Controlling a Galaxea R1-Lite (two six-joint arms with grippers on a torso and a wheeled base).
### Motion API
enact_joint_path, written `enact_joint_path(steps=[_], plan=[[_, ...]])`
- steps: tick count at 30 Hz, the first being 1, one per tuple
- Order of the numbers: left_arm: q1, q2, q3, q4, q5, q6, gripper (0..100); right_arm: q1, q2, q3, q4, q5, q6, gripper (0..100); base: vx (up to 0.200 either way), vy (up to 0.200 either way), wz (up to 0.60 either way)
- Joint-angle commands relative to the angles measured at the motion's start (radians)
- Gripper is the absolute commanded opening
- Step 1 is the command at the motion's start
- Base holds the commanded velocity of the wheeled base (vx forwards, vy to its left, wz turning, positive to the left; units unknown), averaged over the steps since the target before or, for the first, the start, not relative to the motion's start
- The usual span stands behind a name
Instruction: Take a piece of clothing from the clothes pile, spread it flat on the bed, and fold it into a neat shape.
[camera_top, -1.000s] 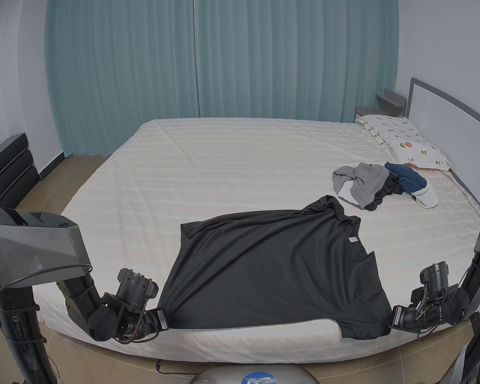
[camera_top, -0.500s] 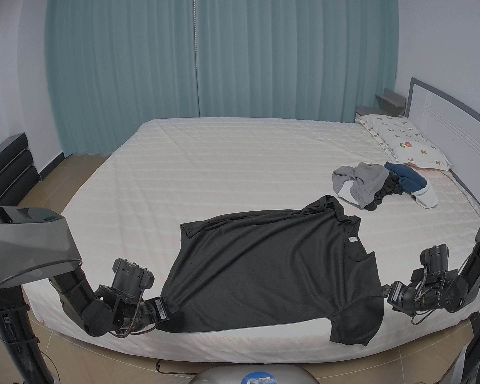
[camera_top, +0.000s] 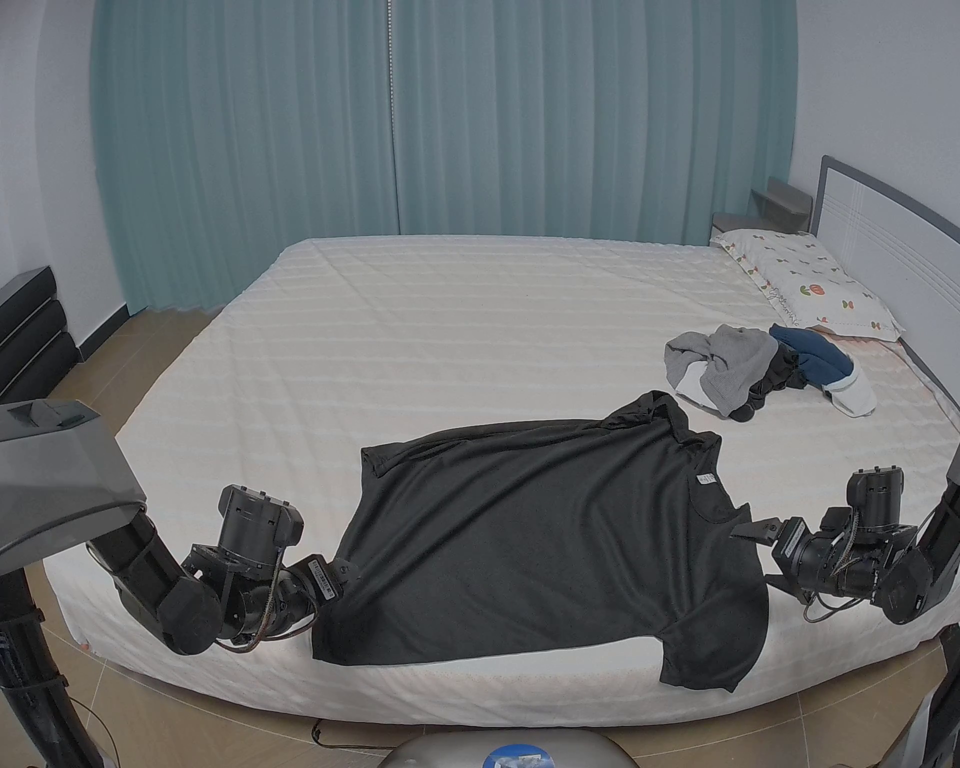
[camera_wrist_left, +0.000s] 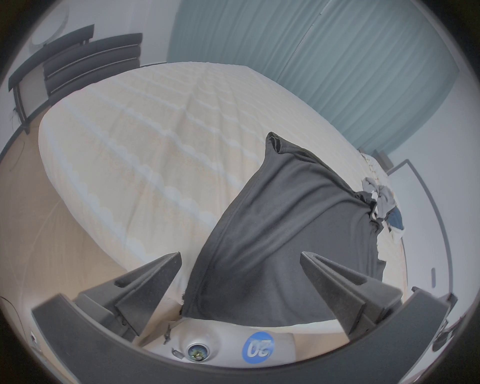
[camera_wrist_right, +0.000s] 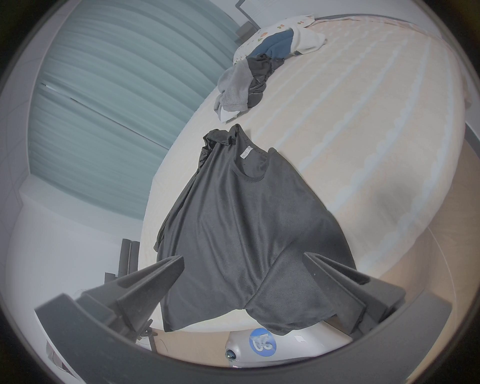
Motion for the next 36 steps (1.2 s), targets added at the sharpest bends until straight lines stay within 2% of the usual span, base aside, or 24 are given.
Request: enact_joint_path(steps=[1,5,8,13,16,22,31,36], plan=[[-0.001,0.023,-0.034,-0.002,-0.003,-0.039,100,0.004,0.06,0.036,-0.068,0.0,0.024,100,0.0,0.0,0.0],[0.002,0.024,-0.053,0.0,-0.032,-0.053,100,0.01,0.09,0.097,-0.219,0.003,0.051,100,0.0,0.0,0.0],[0.001,0.024,-0.063,-0.002,-0.034,-0.085,100,0.01,0.108,0.106,-0.253,0.003,0.068,100,0.0,0.0,0.0],[0.001,0.024,-0.079,-0.003,-0.044,-0.123,100,0.01,0.123,0.103,-0.265,0.003,0.081,100,0.0,0.0,0.0],[0.002,0.024,-0.077,-0.011,-0.058,-0.125,100,0.013,0.119,0.095,-0.267,0.003,0.117,100,0.2,0.0,0.0],[-0.002,0.036,-0.094,-0.014,-0.064,-0.128,100,0.022,0.125,0.094,-0.267,0.002,0.125,100,0.2,0.0,0.0],[0.008,0.033,-0.118,-0.014,-0.064,-0.151,100,0.024,0.125,0.097,-0.267,0.003,0.125,100,0.0,0.0,0.0],[0.068,0.046,-0.25,0.004,-0.063,-0.152,100,0.034,0.131,0.095,-0.267,0.002,0.13,100,0.0,0.0,0.0]])
